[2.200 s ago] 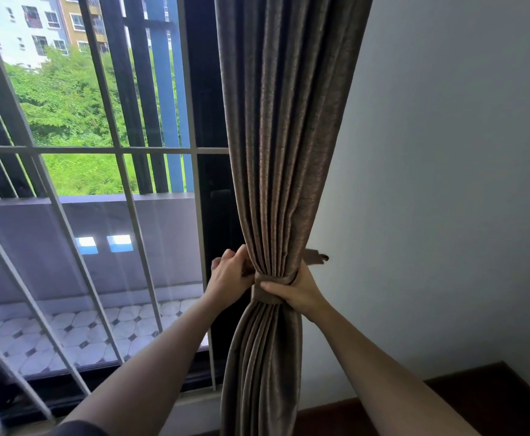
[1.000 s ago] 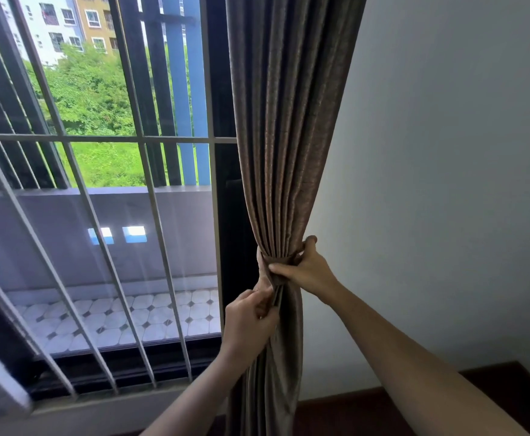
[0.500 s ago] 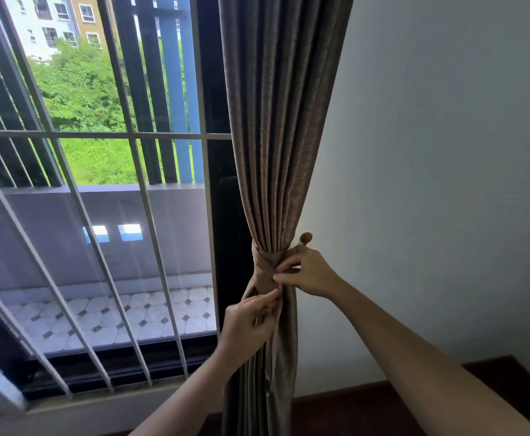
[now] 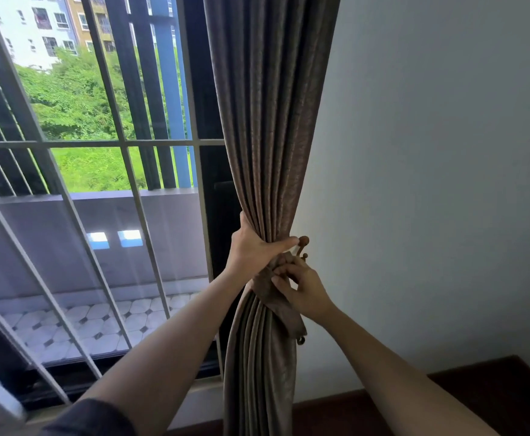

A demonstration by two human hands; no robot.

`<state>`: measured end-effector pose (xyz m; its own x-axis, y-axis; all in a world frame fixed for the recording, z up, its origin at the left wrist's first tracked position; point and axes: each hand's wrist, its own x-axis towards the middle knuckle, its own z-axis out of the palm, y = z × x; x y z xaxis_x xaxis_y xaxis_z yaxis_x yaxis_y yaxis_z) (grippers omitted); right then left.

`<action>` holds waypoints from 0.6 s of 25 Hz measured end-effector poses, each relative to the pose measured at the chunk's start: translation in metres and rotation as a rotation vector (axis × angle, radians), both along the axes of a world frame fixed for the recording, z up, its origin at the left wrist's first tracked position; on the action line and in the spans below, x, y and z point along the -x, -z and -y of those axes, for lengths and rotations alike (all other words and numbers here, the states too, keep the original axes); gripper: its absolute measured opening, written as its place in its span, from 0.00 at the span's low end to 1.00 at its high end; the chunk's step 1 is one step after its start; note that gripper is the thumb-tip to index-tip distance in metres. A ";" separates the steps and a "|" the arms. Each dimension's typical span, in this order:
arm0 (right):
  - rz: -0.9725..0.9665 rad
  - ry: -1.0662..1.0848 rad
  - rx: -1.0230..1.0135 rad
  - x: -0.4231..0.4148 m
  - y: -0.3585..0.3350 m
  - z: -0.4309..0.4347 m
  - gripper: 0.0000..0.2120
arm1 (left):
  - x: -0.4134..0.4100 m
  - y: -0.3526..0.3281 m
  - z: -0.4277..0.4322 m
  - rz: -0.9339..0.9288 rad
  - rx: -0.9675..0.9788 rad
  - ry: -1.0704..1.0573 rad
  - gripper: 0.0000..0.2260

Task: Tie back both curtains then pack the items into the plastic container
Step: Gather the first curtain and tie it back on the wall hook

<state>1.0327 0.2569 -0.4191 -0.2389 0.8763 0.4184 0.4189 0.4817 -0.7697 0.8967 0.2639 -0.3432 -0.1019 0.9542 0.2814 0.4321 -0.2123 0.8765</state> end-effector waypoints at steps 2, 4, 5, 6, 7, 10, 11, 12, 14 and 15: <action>0.049 0.007 -0.056 -0.002 0.002 -0.002 0.08 | -0.002 0.002 -0.005 0.000 -0.029 -0.043 0.38; 0.167 -0.010 -0.072 -0.004 0.001 -0.005 0.06 | 0.002 0.001 -0.009 -0.032 -0.019 -0.037 0.31; 0.212 -0.015 -0.057 -0.005 0.000 -0.006 0.05 | 0.005 0.000 -0.010 -0.042 -0.015 -0.033 0.28; 0.249 -0.017 -0.030 -0.005 -0.001 -0.005 0.04 | 0.006 0.000 -0.010 -0.041 -0.012 -0.034 0.26; 0.284 -0.005 -0.025 -0.004 -0.002 -0.005 0.05 | 0.007 0.000 -0.009 -0.030 -0.012 -0.039 0.24; 0.473 0.223 -0.033 0.001 -0.005 0.001 0.15 | 0.007 0.003 -0.009 -0.009 -0.017 -0.057 0.21; 0.480 0.348 -0.001 0.004 -0.005 0.003 0.19 | 0.006 0.003 -0.009 -0.007 -0.021 -0.060 0.21; 0.402 0.460 0.080 0.007 -0.007 0.007 0.23 | 0.006 0.002 -0.010 -0.009 -0.022 -0.062 0.21; 0.141 0.626 0.353 0.014 -0.005 0.013 0.28 | 0.007 0.001 -0.012 -0.005 -0.019 -0.061 0.21; 0.033 0.678 0.476 0.018 -0.002 0.014 0.29 | 0.007 0.001 -0.013 -0.003 -0.018 -0.056 0.21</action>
